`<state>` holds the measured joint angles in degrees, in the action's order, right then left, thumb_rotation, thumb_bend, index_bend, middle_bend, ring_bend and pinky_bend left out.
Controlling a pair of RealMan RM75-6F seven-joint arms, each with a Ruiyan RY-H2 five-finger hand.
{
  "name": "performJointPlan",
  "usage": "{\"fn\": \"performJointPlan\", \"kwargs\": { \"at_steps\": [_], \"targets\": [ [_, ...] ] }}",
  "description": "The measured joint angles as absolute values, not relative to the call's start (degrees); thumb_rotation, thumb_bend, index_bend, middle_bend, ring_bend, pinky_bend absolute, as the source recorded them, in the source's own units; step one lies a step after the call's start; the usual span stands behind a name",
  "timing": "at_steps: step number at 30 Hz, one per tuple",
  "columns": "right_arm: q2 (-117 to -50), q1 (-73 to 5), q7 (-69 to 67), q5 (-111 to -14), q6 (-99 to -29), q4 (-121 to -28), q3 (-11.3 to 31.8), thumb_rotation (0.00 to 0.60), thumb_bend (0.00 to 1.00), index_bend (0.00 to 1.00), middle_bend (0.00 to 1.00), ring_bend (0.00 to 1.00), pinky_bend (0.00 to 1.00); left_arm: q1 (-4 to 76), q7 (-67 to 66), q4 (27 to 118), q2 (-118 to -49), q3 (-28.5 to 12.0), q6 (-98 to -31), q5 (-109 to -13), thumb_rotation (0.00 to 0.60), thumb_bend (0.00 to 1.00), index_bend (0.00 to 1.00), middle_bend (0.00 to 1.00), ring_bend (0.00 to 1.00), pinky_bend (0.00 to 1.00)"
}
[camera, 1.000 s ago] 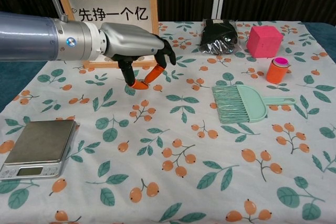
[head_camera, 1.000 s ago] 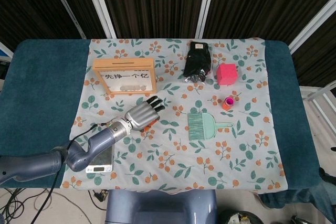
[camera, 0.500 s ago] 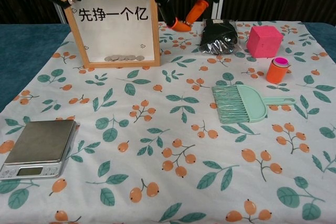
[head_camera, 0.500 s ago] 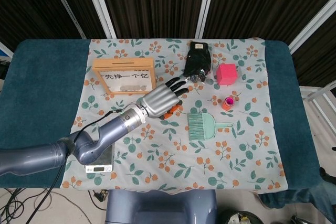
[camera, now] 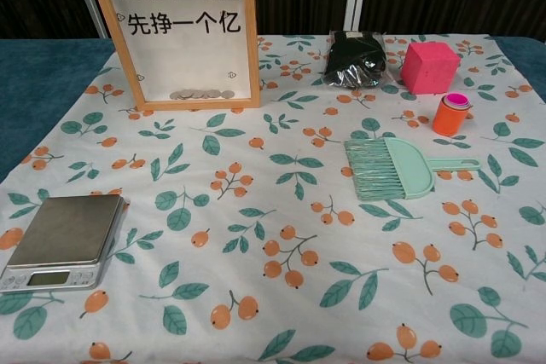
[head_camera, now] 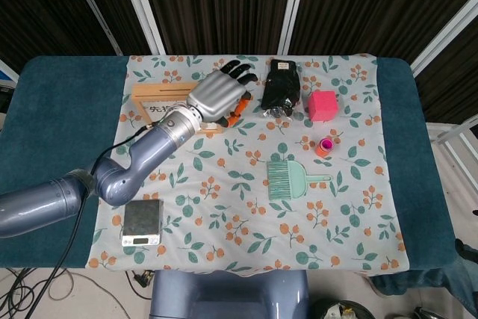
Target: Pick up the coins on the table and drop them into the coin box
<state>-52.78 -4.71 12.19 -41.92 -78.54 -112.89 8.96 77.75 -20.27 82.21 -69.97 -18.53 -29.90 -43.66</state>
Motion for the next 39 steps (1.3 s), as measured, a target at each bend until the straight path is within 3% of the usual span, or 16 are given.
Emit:
{"fn": "performJointPlan", "kwargs": {
  "at_steps": [11,22,39],
  "targets": [
    [-52.91,-4.57,12.21,-42.03,-79.05,-113.01,9.03,0.6,0.39,0.26,0.11,0.08,0.0,79.97,-19.92,72.84,-69.45,-10.98,-27.69,-35.38,0.6,0.71,0.63,0.13,0.0,0.0],
    [-53.19,-4.38,12.16,-45.17,-79.83,-112.07,8.63,0.6,0.39,0.26,0.11,0.08,0.0,81.2,-19.49,68.5,-71.23,-7.41,-27.84,-32.55,0.6,0.71,0.63,0.12,0.0,0.0],
    [-55.3,-3.06,4.53,-66.94,-82.27,-104.14,5.87,0.6,0.39,0.22,0.1,0.02,0.0,80.34,-21.32,69.1,-69.87,-3.59,-31.08,-26.82,0.6,0.71,0.62,0.12,0.0,0.0]
  ]
}}
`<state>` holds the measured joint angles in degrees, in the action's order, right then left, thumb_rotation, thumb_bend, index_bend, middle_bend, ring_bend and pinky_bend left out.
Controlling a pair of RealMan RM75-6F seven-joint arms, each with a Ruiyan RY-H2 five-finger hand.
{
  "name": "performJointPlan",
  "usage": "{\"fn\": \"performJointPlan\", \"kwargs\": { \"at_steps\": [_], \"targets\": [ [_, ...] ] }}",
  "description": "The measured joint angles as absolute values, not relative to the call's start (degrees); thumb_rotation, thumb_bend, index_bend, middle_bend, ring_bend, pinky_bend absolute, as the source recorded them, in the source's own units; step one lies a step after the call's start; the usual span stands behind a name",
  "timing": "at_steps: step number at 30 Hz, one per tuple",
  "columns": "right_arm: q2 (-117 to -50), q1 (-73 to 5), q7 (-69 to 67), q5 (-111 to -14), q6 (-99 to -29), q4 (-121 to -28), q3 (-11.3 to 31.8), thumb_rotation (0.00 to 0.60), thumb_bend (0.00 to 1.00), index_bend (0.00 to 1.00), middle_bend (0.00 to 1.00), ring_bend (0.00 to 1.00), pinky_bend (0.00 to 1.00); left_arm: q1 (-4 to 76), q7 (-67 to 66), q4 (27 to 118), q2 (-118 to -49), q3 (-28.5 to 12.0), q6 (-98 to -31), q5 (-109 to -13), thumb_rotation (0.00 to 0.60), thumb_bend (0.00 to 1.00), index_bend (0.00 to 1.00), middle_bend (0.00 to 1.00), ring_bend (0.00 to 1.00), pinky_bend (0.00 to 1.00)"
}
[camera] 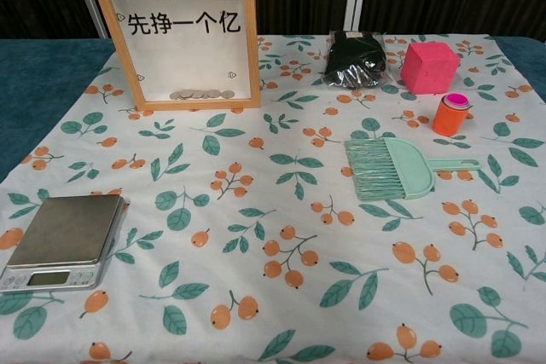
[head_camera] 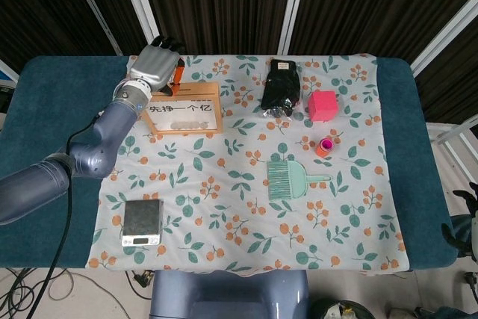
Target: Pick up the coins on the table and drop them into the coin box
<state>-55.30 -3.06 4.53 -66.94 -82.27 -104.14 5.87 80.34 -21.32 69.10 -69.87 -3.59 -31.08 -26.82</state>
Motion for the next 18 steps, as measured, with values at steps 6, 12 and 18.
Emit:
{"fn": "performJointPlan", "kwargs": {
  "at_steps": [6,12,18],
  "targets": [
    [-56.08,-2.77,1.74,-72.1,-82.54,-100.69,4.68,0.6,0.39,0.19,0.1,0.0,0.0,79.54,-20.93,68.91,-69.41,-3.43,-31.42,-26.02,0.6,0.71,0.62,0.12,0.0,0.0],
    [-55.83,-2.67,2.2,-72.14,-81.89,-100.71,4.61,0.6,0.39,0.19,0.09,0.0,0.0,79.23,-20.47,69.33,-69.38,-3.61,-30.68,-26.83,0.6,0.71,0.62,0.12,0.0,0.0],
    [-55.94,-2.4,2.36,-71.44,-81.99,-100.89,5.07,0.6,0.39,0.19,0.09,0.0,0.0,79.12,-19.7,68.95,-70.02,-3.9,-29.86,-26.95,0.6,0.69,0.61,0.11,0.0,0.0]
  ]
}}
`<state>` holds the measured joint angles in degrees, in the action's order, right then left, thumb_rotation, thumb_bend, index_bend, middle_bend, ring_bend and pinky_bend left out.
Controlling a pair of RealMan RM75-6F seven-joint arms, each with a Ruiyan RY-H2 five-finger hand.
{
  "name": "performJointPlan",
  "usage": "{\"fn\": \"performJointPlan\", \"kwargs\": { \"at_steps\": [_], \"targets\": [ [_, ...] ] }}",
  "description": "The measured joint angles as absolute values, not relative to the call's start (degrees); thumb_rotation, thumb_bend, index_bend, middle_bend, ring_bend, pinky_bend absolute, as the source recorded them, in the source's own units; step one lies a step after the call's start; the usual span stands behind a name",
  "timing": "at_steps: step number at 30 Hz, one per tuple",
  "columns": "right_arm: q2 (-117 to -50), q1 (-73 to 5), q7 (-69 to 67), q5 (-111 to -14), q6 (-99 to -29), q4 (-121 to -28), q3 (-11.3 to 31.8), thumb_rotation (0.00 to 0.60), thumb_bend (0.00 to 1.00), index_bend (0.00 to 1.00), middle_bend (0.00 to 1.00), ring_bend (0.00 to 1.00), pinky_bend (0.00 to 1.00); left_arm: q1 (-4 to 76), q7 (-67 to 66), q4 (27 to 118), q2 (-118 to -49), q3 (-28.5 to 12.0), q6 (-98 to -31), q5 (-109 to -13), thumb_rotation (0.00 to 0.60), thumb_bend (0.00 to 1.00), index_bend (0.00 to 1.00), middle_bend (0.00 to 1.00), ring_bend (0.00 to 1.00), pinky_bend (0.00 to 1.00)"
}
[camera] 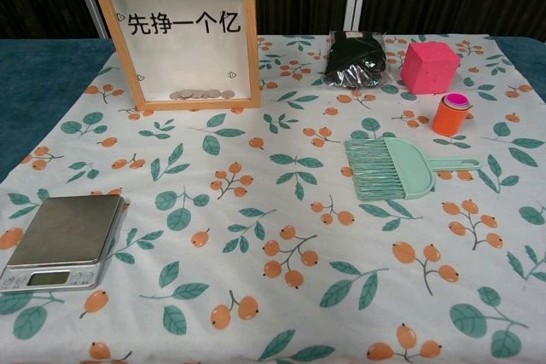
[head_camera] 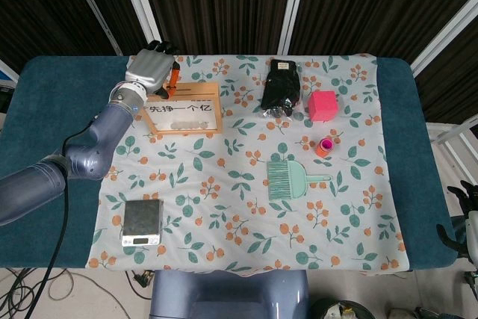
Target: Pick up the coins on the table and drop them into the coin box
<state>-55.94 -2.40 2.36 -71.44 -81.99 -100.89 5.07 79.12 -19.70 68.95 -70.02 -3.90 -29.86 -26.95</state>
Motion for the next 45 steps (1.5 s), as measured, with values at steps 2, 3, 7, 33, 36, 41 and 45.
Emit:
{"fn": "performJointPlan", "kwargs": {
  "at_steps": [2,3,7,33,36,41,45],
  "targets": [
    [-55.89,-2.35,2.51,-70.97,-81.74,-101.04,5.12,0.6,0.39,0.19,0.09,0.0,0.0,79.08,-19.56,68.91,-70.06,-3.81,-29.72,-26.74,0.6,0.67,0.61,0.11,0.0,0.0],
    [-55.84,-2.34,2.59,-70.66,-81.56,-101.17,5.14,0.6,0.39,0.19,0.09,0.0,0.0,79.07,-19.57,68.9,-70.06,-3.74,-29.72,-26.71,0.6,0.66,0.61,0.11,0.0,0.0],
    [-55.7,-2.3,2.87,-70.03,-81.37,-101.68,5.5,0.6,0.39,0.19,0.09,0.0,0.0,78.97,-19.23,68.65,-70.23,-3.79,-29.89,-26.36,0.6,0.64,0.61,0.11,0.0,0.0],
    [-56.68,-1.46,4.51,-67.63,-82.4,-102.44,7.04,0.6,0.39,0.18,0.09,0.0,0.0,79.43,-18.57,68.34,-70.62,-3.08,-28.65,-26.08,0.6,0.53,0.59,0.11,0.0,0.0],
    [-56.63,-1.4,4.64,-67.34,-82.38,-102.62,7.22,0.6,0.39,0.18,0.09,0.0,0.0,79.65,-18.66,68.2,-70.76,-2.84,-28.52,-25.87,0.6,0.53,0.59,0.11,0.0,0.0],
    [-56.76,-1.32,4.57,-67.7,-82.58,-102.49,7.29,0.6,0.39,0.18,0.09,0.0,0.0,79.85,-18.73,68.25,-70.76,-2.77,-28.91,-25.96,0.6,0.52,0.58,0.11,0.0,0.0],
    [-56.83,-1.23,4.47,-67.86,-82.68,-102.37,7.35,0.6,0.39,0.18,0.09,0.0,0.0,79.9,-18.77,68.41,-70.59,-2.6,-28.94,-25.71,0.6,0.52,0.57,0.1,0.0,0.0]
  ]
}}
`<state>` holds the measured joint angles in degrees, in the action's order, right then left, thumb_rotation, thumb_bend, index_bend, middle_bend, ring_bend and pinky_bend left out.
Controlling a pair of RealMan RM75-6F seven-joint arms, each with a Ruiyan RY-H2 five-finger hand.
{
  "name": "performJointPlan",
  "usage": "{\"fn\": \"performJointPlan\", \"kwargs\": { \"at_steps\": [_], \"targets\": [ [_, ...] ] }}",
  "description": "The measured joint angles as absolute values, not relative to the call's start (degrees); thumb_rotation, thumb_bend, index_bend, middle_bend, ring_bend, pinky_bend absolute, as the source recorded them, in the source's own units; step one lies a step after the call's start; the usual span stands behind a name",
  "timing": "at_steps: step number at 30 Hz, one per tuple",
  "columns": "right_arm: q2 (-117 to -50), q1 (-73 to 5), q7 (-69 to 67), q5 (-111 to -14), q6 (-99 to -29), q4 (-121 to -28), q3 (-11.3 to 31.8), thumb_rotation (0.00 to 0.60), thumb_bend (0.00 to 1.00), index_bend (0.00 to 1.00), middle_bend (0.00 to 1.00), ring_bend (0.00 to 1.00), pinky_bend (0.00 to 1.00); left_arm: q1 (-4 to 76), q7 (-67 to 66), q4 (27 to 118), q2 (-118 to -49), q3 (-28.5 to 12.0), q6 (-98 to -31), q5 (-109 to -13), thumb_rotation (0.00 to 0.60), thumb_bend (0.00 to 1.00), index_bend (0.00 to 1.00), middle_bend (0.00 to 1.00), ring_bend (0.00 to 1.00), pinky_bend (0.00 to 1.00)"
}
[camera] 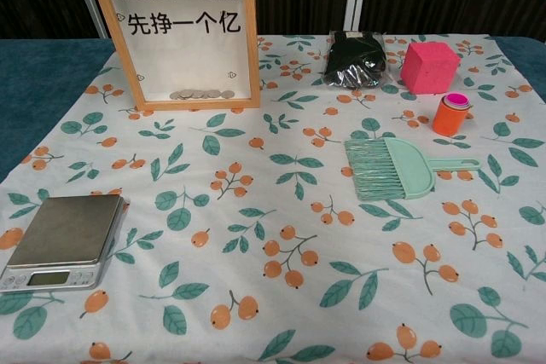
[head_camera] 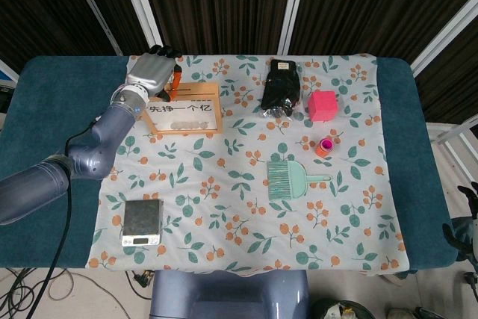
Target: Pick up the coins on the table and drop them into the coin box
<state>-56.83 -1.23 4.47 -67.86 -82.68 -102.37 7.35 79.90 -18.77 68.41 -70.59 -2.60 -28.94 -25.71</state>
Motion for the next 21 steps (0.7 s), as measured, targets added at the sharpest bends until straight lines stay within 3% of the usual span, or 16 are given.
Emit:
{"fn": "performJointPlan", "kwargs": {
  "at_steps": [21],
  "targets": [
    [-57.04,-0.98,5.09,-67.07,-82.94,-102.57,7.9,0.6,0.39,0.18,0.09,0.0,0.0,80.1,-18.57,67.67,-71.08,-2.21,-28.8,-25.83,0.6,0.49,0.55,0.1,0.0,0.0]
  ]
}}
